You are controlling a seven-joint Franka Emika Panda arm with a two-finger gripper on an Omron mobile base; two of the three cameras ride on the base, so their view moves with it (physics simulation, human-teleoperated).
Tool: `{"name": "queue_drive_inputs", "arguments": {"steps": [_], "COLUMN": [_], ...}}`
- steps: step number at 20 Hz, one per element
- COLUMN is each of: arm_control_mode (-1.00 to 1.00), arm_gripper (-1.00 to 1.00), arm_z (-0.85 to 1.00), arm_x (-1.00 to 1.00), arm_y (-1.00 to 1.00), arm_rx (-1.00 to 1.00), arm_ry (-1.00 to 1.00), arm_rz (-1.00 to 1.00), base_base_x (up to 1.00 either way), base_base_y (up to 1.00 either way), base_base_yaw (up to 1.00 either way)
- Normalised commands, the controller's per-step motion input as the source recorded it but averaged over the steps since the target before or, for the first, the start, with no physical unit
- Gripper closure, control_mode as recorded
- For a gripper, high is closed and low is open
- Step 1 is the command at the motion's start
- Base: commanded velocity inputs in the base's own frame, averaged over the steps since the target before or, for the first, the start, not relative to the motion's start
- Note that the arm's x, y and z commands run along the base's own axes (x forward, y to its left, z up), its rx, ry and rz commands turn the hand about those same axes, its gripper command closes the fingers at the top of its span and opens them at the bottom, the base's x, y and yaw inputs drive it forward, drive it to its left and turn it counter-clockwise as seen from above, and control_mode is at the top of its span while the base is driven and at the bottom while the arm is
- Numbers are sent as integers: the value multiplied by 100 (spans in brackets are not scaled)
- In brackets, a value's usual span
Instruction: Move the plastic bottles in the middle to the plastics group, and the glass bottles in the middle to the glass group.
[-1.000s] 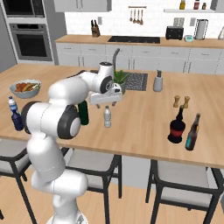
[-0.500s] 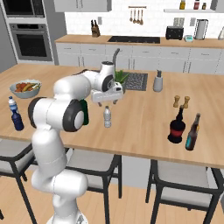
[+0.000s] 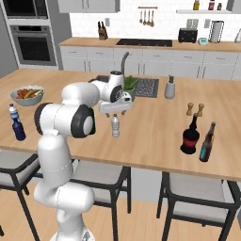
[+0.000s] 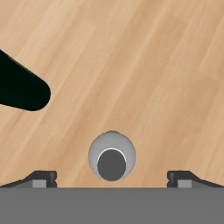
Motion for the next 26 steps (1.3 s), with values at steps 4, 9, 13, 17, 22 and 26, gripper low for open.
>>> {"name": "queue_drive_inputs", "arguments": {"steps": [4, 9, 13, 17, 22, 26], "arm_control_mode": [-100, -100, -100, -100, -100, -100], "arm_gripper": [-100, -100, -100, -100, -100, -100], "arm_z": [0, -13, -2, 0, 0, 0], "arm_x": [-2, 6, 0, 0, -10, -1], "arm_y": [19, 9, -7, 0, 0, 0], "arm_rx": [0, 0, 0, 0, 0, 0], "arm_ry": [0, 0, -1, 0, 0, 0], "arm_rz": [3, 1, 0, 0, 0, 0], "base_base_x": [0, 0, 0, 0, 0, 0], "base_base_y": [0, 0, 0, 0, 0, 0], "base_base_yaw": [0, 0, 0, 0, 0, 0]}}
